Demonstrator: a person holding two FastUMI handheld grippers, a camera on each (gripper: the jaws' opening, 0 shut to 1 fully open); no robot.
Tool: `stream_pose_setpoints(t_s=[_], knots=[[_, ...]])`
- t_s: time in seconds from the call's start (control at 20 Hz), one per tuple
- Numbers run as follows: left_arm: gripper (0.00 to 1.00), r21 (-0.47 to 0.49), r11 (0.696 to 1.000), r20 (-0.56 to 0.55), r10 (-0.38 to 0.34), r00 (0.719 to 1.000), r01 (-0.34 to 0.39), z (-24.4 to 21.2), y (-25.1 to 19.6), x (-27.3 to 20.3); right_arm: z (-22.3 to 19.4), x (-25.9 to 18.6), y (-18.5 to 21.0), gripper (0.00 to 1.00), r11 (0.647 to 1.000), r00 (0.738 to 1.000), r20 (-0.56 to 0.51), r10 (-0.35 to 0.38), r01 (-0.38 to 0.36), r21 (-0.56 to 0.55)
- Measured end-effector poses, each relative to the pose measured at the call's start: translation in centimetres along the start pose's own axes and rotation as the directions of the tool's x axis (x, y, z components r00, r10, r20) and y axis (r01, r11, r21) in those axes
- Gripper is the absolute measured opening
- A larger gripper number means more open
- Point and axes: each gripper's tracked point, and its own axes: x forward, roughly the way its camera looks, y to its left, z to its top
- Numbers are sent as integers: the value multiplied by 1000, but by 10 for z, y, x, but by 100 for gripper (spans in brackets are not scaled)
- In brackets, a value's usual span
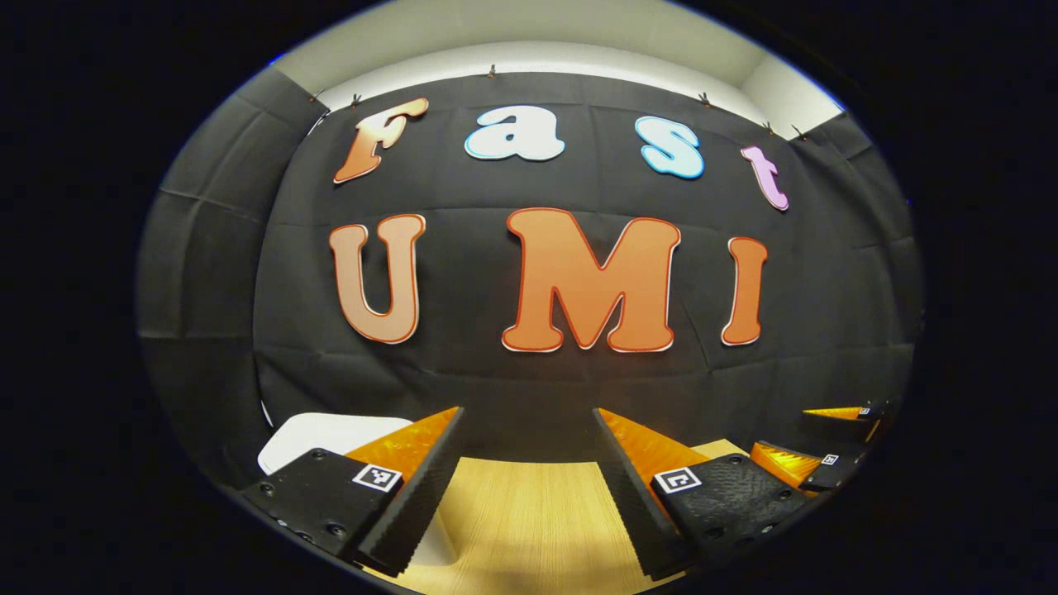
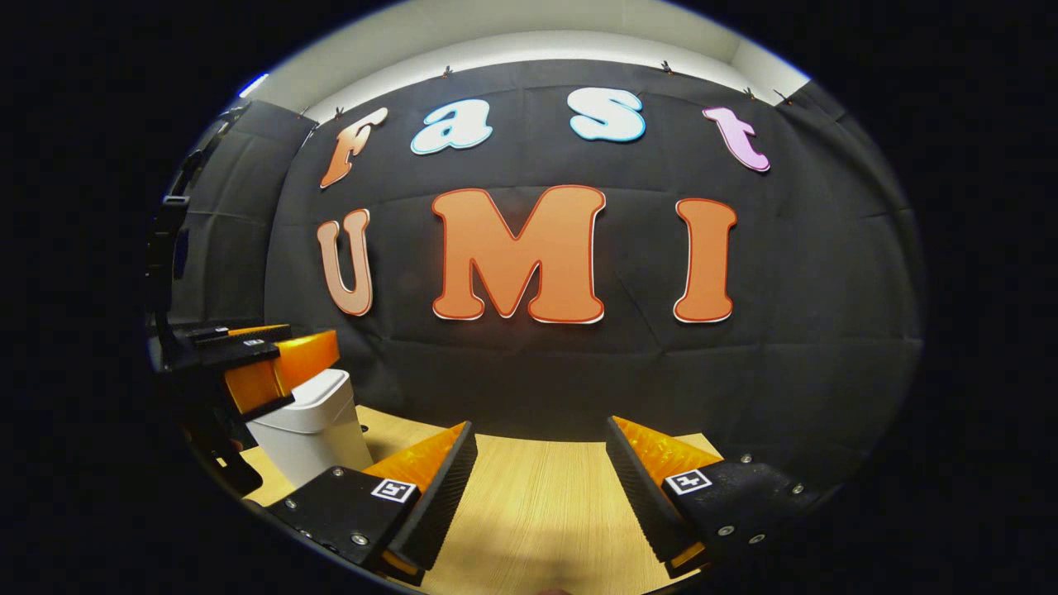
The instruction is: Press the lid of the desktop garbage bin to open it, pick up the crumpled paper on the desktop and throw it into the bin, then pick up the pop can on the desktop and drop it into the bin, and finally close the garbage bin lid.
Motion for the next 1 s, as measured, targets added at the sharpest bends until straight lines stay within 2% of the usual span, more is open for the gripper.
stream_pose_setpoints(t_s=[0.4, 1.0], knots=[[95, 9, 999, -35, -42, 998, 43, -17, -24, -9, -7, 0, -2, 94, 1000, 1000, -15, -19, 19, 15], [95, 15, 998, -62, -61, 996, 63, -29, -29, -11, -12, -2, -1, 93, 999, 999, -31, -28, 29, 18]])
